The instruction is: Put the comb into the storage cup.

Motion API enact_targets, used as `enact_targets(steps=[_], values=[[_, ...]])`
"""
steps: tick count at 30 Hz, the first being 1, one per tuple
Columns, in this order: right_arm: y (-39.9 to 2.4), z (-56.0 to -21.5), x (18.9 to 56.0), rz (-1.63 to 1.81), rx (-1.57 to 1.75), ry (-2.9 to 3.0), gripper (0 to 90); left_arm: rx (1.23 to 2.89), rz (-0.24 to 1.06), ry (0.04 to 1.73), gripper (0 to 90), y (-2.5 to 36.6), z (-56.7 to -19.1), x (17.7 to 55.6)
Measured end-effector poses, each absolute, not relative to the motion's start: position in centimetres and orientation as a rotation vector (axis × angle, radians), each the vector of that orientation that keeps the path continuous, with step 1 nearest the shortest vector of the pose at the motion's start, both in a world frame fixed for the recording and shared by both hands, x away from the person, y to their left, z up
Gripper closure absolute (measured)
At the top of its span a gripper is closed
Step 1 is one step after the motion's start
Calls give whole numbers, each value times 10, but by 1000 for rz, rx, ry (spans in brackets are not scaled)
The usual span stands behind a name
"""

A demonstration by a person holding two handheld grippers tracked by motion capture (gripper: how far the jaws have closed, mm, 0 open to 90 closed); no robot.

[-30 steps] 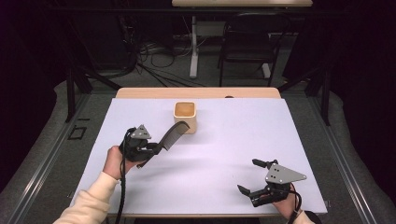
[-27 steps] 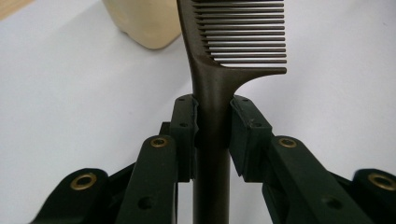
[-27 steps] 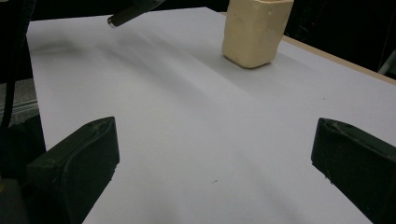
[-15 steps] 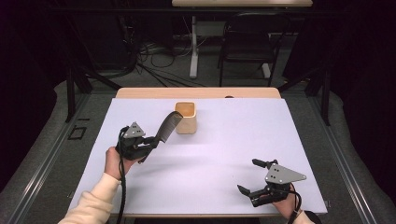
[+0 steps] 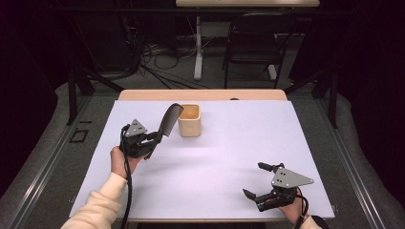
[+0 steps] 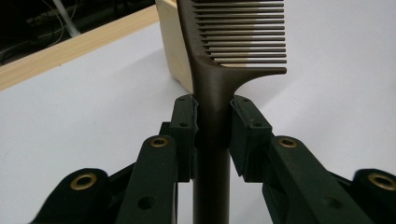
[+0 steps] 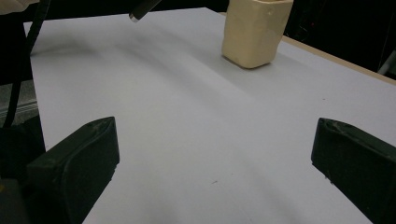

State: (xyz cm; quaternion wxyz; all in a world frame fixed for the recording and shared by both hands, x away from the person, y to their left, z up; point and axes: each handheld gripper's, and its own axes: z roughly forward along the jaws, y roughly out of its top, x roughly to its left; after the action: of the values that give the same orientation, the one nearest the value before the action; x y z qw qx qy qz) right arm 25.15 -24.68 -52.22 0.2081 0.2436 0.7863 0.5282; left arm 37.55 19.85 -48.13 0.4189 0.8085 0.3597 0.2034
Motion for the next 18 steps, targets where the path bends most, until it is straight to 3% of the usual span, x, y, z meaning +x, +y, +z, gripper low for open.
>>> enact_targets(steps=[18], values=[[-247, -522, 252, 1470, 679, 2188, 6, 1991, 564, 891, 722, 190, -468, 390]])
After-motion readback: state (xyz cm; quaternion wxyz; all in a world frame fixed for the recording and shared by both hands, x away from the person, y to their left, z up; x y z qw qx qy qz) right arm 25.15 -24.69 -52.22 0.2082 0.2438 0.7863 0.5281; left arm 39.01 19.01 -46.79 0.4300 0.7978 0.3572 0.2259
